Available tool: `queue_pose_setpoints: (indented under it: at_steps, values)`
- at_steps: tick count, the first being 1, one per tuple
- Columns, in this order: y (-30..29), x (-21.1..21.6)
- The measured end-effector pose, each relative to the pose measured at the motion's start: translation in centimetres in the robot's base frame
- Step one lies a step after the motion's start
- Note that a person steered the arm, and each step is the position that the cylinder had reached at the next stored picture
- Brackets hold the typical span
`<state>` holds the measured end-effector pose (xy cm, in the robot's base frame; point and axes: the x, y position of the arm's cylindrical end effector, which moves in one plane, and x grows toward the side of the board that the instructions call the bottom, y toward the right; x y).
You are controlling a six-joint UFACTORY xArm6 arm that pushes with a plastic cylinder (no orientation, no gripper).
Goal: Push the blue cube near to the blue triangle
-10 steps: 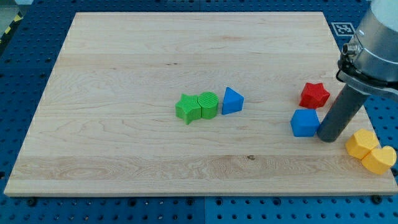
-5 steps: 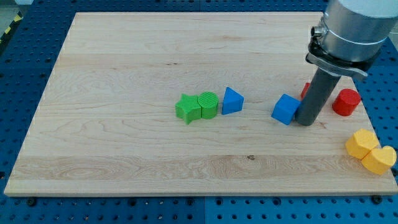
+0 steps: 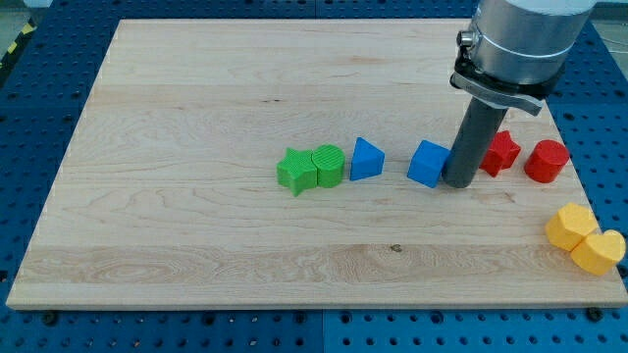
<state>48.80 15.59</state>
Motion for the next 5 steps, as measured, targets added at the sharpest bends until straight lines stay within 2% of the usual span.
queue_pose_setpoints:
  at_steps: [3,4,5]
  values:
    - [-4.0,-0.9]
    - [0.9,-0.4]
    - [1.0,-1.6]
